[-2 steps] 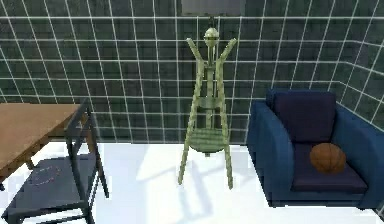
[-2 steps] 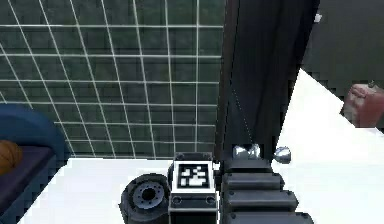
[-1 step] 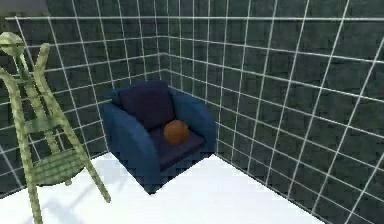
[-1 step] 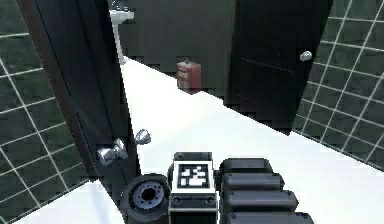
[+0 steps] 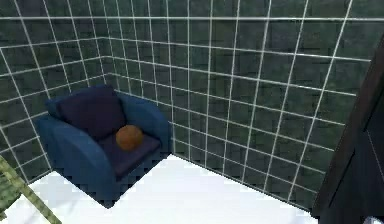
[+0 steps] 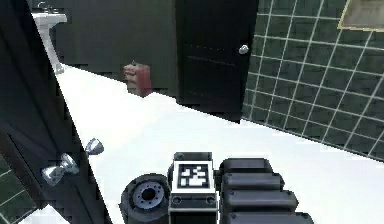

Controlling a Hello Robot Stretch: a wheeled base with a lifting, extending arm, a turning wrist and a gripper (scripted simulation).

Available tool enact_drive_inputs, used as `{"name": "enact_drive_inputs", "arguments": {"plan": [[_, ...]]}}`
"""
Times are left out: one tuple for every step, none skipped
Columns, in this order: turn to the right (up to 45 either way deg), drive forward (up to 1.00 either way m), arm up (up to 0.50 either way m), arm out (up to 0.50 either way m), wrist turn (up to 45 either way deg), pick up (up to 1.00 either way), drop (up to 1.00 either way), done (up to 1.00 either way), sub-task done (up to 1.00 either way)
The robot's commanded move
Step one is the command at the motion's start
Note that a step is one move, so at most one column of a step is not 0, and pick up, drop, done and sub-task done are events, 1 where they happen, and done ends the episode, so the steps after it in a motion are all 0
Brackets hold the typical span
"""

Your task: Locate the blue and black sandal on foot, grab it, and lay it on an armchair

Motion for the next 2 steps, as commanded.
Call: {"name": "enact_drive_inputs", "arguments": {"plan": [[0.0,0.95,0.00,0.00,0.0,0.00,0.00,0.00,0.00],[-45.0,0.00,0.00,0.00,0.0,0.00,0.00,0.00,0.00]]}}
